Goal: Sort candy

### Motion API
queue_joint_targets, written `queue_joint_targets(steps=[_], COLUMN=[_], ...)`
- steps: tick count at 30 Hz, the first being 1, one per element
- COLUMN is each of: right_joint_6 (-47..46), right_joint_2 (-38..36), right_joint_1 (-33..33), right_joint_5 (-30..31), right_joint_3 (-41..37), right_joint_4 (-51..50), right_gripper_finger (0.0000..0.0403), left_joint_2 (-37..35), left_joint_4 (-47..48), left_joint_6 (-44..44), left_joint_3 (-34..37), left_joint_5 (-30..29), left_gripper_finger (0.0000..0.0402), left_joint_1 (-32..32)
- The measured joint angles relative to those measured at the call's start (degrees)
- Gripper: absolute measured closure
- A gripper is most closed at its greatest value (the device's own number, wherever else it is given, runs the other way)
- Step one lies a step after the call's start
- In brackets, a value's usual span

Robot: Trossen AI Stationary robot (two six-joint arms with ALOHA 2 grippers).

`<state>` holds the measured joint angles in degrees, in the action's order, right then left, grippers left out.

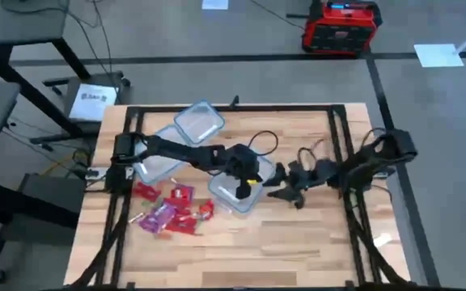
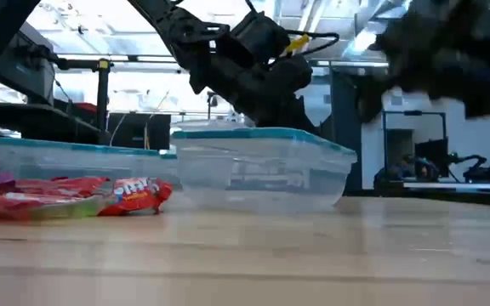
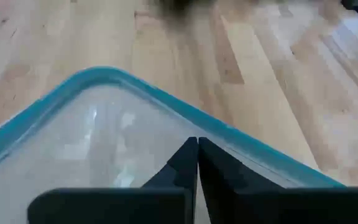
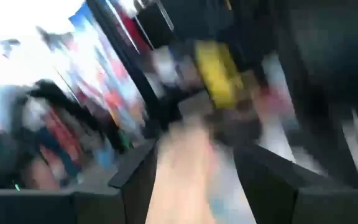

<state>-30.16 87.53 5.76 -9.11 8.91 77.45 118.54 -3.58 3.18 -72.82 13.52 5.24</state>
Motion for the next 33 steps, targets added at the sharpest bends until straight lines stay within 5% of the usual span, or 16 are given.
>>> queue_joint_targets(steps=[8, 17, 22, 28, 33], right_joint_6=[0.22, 3.17, 3.69, 5.17, 5.96], right_joint_2=[-0.36, -0.18, -0.18, -0.18, -0.16], right_joint_1=[-0.10, -1.46, -1.84, -1.76, -2.20], right_joint_5=[2.09, 5.91, 7.37, 7.66, 7.74], right_joint_3=[-1.81, -1.94, -0.88, 0.80, 1.92], right_joint_4=[-14.87, -17.41, -17.62, -20.06, -22.64], right_gripper_finger=[0.0204, 0.0206, 0.0207, 0.0207, 0.0207], left_joint_2=[-1.35, -8.10, -11.19, -10.86, -7.53], left_joint_4=[-1.63, 2.37, 12.41, 24.07, 20.31], left_joint_6=[-1.60, -11.73, -17.43, -15.04, -10.51], left_joint_3=[0.31, -1.69, -1.77, -1.99, -2.20], left_joint_5=[8.50, 8.16, 8.01, -3.73, -9.07], left_gripper_finger=[0.0402, 0.0402, 0.0402, 0.0402, 0.0402], left_joint_1=[-0.18, -0.39, -2.28, -7.45, -8.75])
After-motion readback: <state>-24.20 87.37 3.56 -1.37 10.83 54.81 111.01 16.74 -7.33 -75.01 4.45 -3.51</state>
